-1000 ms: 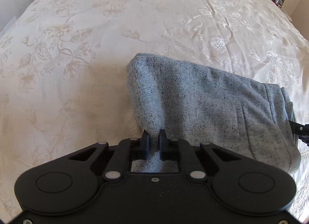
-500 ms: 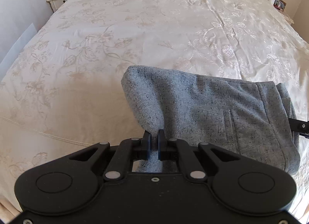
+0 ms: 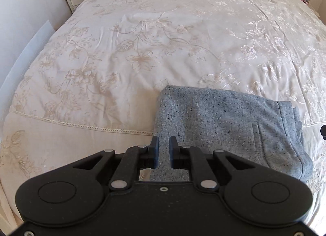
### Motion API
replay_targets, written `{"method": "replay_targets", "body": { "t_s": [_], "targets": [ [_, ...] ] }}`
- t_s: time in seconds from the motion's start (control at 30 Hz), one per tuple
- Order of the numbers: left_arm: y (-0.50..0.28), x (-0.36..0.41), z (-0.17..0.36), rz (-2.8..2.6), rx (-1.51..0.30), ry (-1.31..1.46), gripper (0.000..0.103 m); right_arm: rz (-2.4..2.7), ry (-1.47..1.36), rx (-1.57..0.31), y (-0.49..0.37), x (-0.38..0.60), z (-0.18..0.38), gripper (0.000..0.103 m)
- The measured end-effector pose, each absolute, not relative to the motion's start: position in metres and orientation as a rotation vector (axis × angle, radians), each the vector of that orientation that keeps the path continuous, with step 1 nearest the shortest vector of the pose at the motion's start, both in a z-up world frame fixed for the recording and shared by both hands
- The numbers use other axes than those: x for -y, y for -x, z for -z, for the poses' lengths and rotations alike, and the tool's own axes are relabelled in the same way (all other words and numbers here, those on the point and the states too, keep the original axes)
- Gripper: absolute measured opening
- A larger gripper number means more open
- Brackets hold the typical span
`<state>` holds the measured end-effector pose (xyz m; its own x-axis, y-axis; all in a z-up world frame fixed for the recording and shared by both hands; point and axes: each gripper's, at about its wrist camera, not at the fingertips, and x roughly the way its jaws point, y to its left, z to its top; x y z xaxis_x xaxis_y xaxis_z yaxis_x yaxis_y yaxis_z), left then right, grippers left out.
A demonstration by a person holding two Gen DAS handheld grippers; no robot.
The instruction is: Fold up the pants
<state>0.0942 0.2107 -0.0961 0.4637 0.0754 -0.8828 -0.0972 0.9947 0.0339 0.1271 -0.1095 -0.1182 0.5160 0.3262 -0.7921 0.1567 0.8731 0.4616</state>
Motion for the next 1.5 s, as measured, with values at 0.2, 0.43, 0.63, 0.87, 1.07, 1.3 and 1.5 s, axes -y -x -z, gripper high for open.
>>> {"method": "replay_targets", "body": {
  "t_s": [0.2,0.43,0.63,0.87,1.07,1.3,1.5],
  "targets": [
    [-0.077,-0.201,0.077,-0.086,-1.067,0.031,0.019,-0.117,-0.408,-0.983,-0.097,0.083,0.083,0.028],
    [-0.05,-0.174,0.056,-0.083,-1.037,-0.001,0.023,-0.176,-0.213,-0.941,-0.063,0.052,0.051,0.03],
    [-0.033,-0.163,0.053,-0.078,-1.071,0.029,0.023,-0.218,-0.169,-0.944,-0.038,0.035,0.036,0.031],
    [-0.016,-0.155,0.054,-0.106,-1.085,-0.005,0.023,-0.231,-0.145,-0.953,-0.024,0.027,0.031,0.032],
    [-0.006,-0.152,0.051,-0.087,-1.081,-0.001,0.023,-0.222,-0.158,-0.964,-0.014,0.028,0.031,0.032],
    [-0.002,-0.149,0.048,-0.056,-1.075,-0.014,0.023,-0.199,-0.176,-0.954,-0.007,0.032,0.028,0.033],
    [0.001,-0.151,0.048,-0.057,-1.077,-0.016,0.023,-0.184,-0.19,-0.953,-0.001,0.034,0.029,0.033]
  ]
}}
